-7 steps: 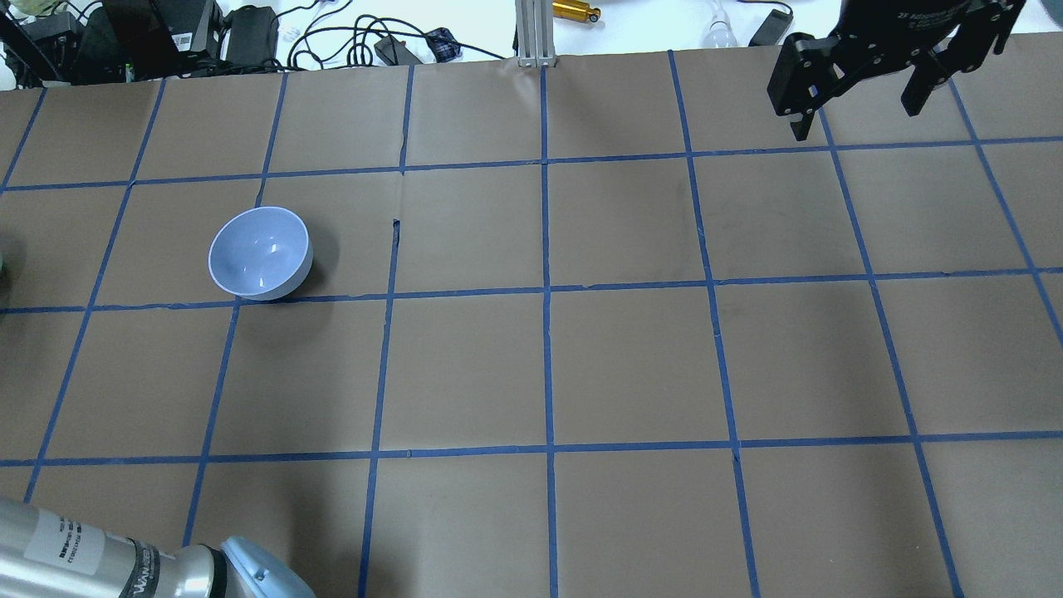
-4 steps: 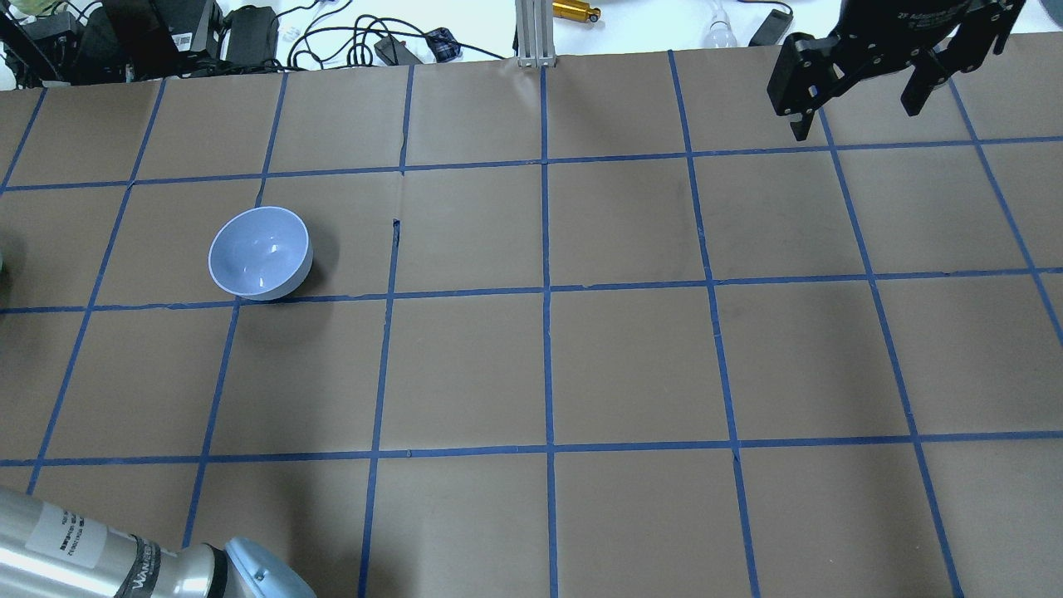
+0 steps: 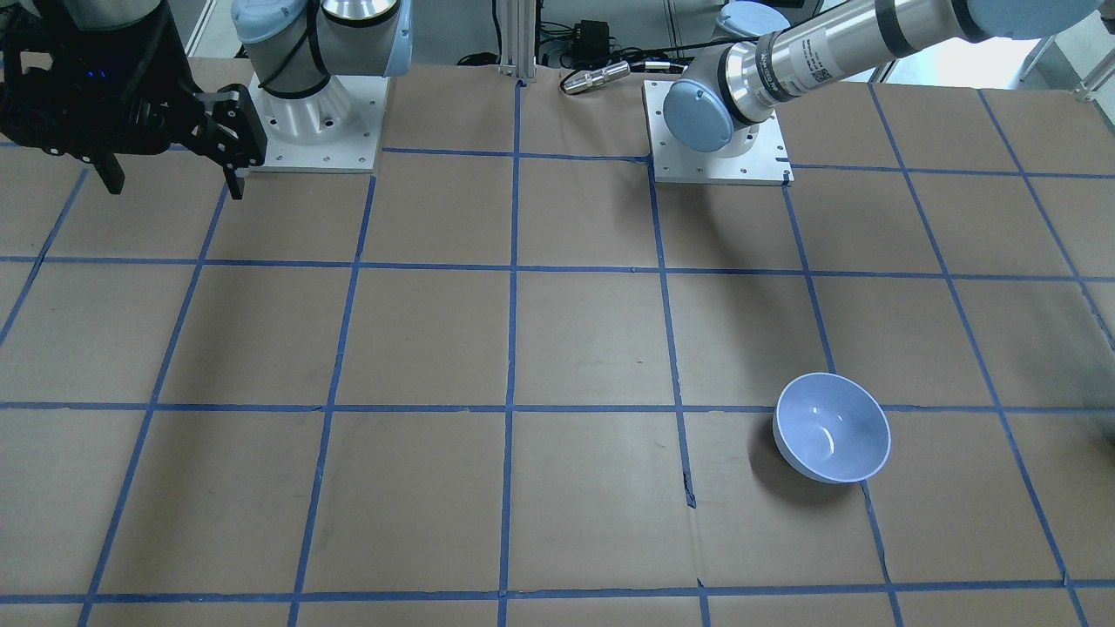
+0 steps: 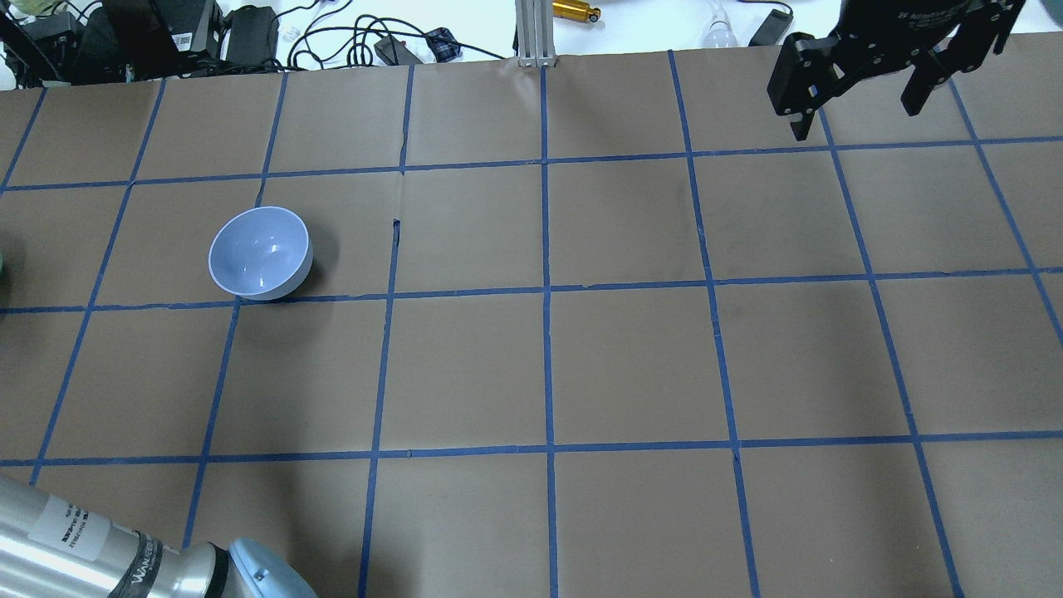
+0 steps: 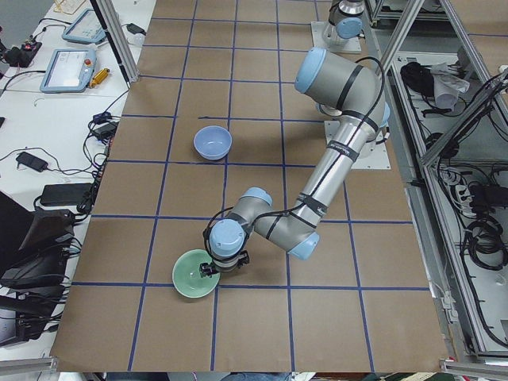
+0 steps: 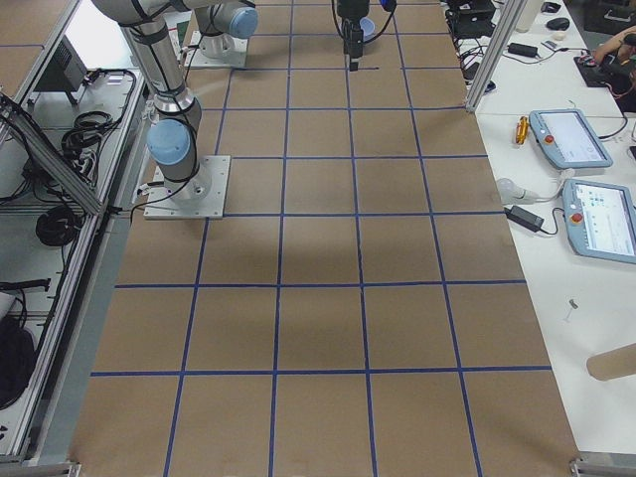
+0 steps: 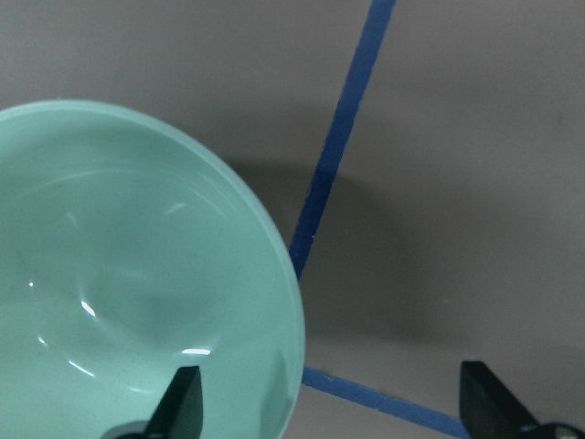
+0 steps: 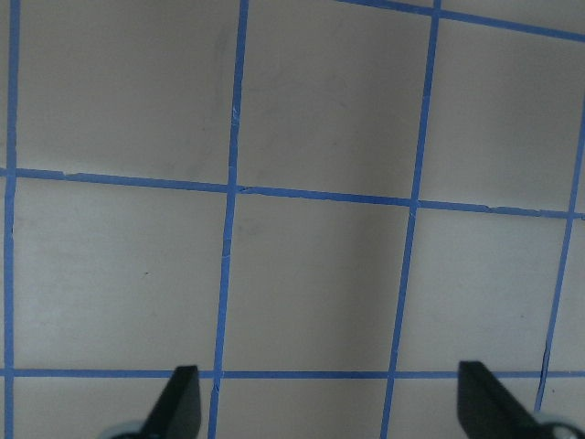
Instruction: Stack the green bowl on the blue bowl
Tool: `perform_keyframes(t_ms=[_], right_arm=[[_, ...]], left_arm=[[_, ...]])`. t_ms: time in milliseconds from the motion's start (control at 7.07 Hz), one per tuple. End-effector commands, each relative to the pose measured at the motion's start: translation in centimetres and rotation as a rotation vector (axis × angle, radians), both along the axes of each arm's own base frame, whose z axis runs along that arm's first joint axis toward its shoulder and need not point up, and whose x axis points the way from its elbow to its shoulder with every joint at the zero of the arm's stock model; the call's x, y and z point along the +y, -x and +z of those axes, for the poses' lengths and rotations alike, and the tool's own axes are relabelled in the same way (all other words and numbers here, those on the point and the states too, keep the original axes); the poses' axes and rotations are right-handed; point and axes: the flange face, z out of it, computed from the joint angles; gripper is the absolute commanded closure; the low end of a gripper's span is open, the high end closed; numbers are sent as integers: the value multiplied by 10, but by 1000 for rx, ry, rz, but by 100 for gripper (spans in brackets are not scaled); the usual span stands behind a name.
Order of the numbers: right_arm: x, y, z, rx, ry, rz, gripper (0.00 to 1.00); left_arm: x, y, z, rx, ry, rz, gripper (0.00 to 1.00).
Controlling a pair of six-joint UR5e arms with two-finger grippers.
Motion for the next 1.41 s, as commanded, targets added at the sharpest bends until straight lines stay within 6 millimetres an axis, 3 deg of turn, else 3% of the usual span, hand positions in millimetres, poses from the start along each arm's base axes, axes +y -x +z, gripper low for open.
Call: perform_keyframes(t_ms=[0,848,990,1131,1273], right_arm=[[0,0,0,0,0,0,0],[0,0,0,0,0,0,0],[0,0,0,0,0,0,0],[0,0,0,0,0,0,0],[0,0,0,0,0,0,0]], left_arm=[[-8,-3,-13,22,-16,-11,2],[-9,0,-20,36,-40,-29,6],[-9,0,-20,36,-40,-29,18],[-9,0,-20,35,-40,-29,36],[-9,0,-21,36,-40,-28,42]])
